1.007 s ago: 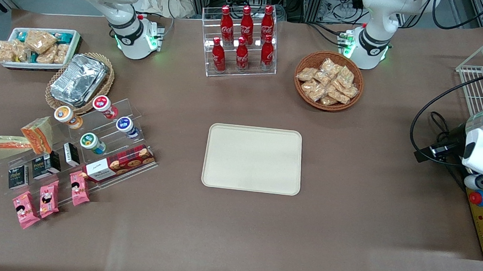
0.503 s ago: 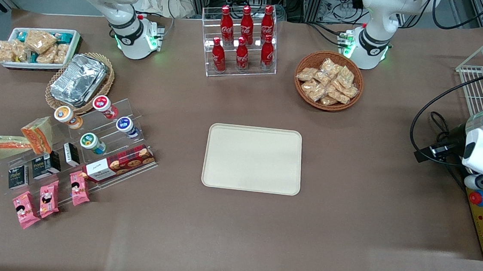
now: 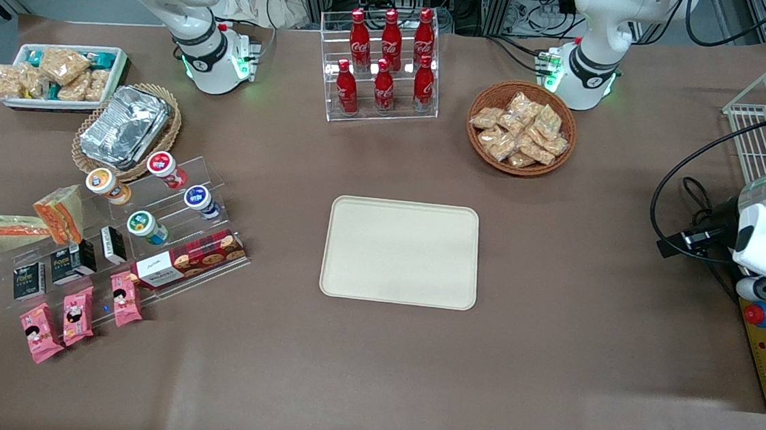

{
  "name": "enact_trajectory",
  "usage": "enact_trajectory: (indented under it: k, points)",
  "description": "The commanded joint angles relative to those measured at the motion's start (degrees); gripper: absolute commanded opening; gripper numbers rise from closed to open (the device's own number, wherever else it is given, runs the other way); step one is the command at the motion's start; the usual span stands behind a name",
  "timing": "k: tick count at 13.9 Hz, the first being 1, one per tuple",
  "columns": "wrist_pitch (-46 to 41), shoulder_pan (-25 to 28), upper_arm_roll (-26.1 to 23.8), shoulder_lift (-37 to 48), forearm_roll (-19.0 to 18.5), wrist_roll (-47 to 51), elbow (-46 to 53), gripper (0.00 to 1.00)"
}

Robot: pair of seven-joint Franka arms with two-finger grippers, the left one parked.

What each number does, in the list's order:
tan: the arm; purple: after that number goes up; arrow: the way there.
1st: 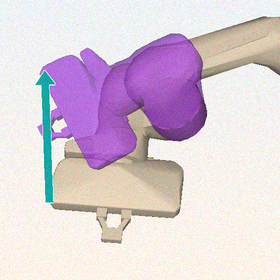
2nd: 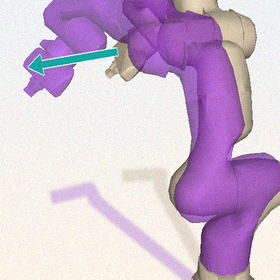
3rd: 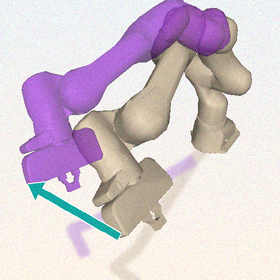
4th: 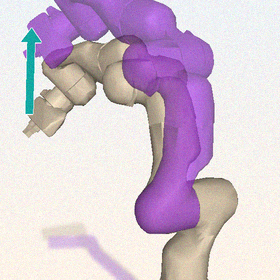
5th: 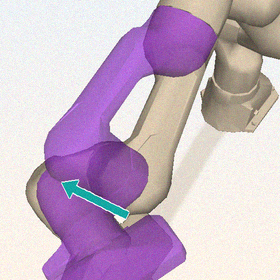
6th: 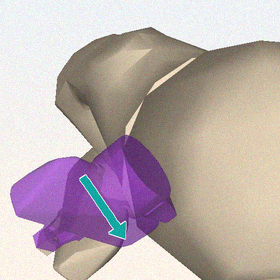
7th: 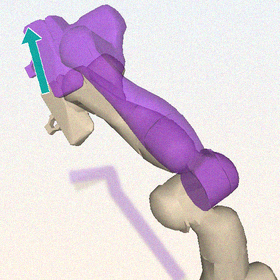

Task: Place sandwich on tray
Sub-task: 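Lower the right gripper and grasp the plastic-wrapped triangular sandwich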

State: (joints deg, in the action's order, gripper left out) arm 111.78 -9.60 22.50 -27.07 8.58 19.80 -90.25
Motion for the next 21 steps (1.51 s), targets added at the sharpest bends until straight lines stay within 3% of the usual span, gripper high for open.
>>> enact_trajectory:
  k: [1,3,4,6,8,10,15,19,21]
  points:
    - [1.16,-0.59,-0.26,-0.35,2.32,-1.17,-0.27,0.98]
    - [1.43,-1.12,-0.26,-1.05,2.5,-1.87,-0.19,0.91]
    - [1.6,-1.12,-0.35,-1.4,2.85,-2.66,-0.19,0.78]
    - [1.51,-1.21,-0.26,-1.49,4.69,-3.98,-0.19,0.66]
    - [1.25,-1.21,-0.26,-1.23,4.78,-4.16,-0.1,0.47]
    - [0.81,-1.21,-0.26,-0.71,5.05,-4.25,0.69,0.37]
    - [-0.41,-1.03,-0.26,1.14,4.52,-8.81,3.32,0.38]
    - [-5.24,0.98,-0.61,5.44,1.55,-12.49,5.17,0.39]
    - [-6.57,2.21,-1.05,7.11,-0.05,-22.04,5.17,0.39]
